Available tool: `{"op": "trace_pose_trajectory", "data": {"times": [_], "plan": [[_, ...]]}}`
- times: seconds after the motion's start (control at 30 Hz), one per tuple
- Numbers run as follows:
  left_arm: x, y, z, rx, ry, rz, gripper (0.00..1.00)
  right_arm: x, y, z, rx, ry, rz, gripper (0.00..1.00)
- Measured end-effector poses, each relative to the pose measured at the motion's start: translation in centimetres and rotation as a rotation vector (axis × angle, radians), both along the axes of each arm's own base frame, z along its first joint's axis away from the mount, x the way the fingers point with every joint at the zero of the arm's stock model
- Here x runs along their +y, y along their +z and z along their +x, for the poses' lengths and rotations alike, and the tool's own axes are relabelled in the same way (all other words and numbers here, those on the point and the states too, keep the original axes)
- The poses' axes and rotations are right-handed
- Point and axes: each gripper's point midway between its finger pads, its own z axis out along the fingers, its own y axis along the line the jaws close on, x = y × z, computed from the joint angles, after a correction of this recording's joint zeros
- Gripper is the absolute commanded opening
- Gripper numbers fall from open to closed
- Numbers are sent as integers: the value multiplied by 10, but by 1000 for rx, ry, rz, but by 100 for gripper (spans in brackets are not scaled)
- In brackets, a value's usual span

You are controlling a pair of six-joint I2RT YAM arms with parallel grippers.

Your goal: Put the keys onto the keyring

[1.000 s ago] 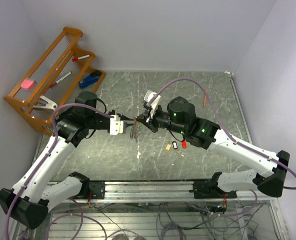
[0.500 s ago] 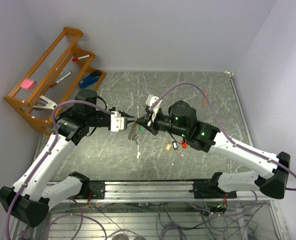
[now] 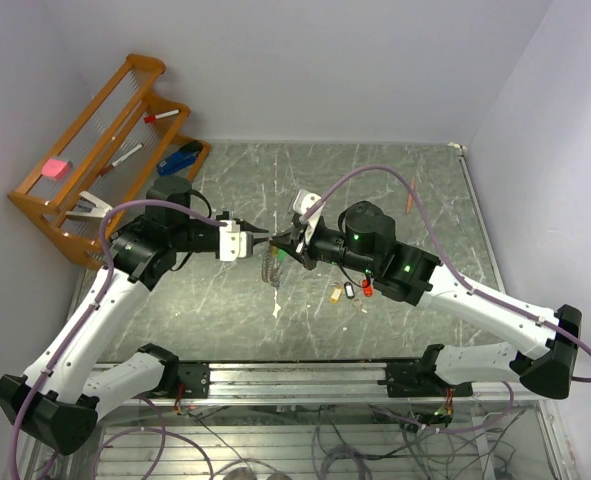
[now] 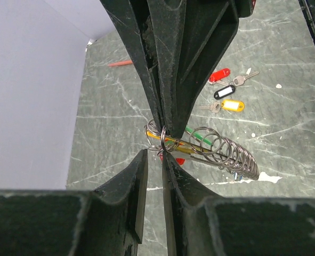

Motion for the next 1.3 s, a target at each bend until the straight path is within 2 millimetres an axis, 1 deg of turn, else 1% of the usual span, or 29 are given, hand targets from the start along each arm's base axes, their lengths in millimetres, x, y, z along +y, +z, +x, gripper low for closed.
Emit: {"op": "trace_pose_trajectory", "data": {"times": [0.13, 0.53, 0.83, 1.2, 1.3], "plan": [[1, 0, 1, 4, 10, 7, 27, 0, 0, 1, -5, -3, -2, 0], [4, 14, -4, 4, 23, -18, 24, -3, 2, 3, -19, -20, 3, 0], [1, 14, -8, 37, 6, -28, 23, -3, 2, 3, -20, -21, 2, 0], [-2, 12, -15, 113, -16, -48, 26, -3, 3, 4, -27, -20, 4, 0], [-3, 12, -16, 119, -17, -49, 24, -3, 4, 4, -28, -19, 4, 0]]}}
